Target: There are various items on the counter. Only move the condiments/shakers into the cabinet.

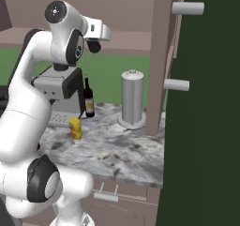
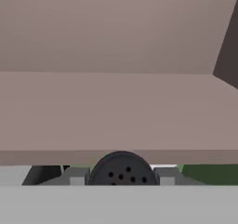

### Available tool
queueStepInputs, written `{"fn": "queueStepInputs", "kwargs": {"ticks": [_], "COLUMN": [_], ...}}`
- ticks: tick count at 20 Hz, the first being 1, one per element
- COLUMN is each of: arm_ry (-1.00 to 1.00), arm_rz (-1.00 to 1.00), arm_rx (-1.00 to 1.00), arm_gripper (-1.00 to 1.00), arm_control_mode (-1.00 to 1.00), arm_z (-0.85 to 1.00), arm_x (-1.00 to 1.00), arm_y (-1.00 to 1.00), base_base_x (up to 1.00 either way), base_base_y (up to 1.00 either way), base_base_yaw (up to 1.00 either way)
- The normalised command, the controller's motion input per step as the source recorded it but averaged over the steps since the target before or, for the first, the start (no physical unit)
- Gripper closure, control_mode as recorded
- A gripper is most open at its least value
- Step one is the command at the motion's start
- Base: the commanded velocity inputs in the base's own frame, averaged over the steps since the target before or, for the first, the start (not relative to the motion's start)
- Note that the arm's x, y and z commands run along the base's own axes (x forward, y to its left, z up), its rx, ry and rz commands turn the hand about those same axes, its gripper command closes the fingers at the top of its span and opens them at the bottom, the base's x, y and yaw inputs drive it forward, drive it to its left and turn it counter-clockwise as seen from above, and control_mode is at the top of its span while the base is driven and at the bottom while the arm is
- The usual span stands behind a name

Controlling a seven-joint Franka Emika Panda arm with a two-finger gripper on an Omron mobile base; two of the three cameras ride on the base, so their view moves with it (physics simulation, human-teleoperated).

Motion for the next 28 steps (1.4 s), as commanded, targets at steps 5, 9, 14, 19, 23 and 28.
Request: {"fn": "queueStepInputs", "kwargs": {"ticks": [5,9,14,19,23,28], "arm_ry": [0.0,0.04,0.05,0.02,0.02,0.03], "arm_rz": [0.0,0.0,0.0,0.0,0.0,0.0], "arm_rx": [-0.01,0.0,0.0,0.0,0.0,-0.02], "arm_gripper": [1.0,1.0,1.0,1.0,1.0,1.0], "arm_control_mode": [-1.0,-1.0,-1.0,-1.0,-1.0,-1.0], "arm_z": [0.13,0.0,0.0,-0.02,-0.14,-0.43], "arm_x": [0.42,0.63,0.75,0.73,0.69,0.54], "arm_y": [-0.01,0.0,0.0,0.0,0.0,0.0], "base_base_x": [0.0,0.0,0.0,0.0,0.0,0.0], "base_base_y": [0.0,0.0,0.0,0.0,0.0,0.0], "base_base_yaw": [0.0,0.0,0.0,0.0,0.0,0.0]}}
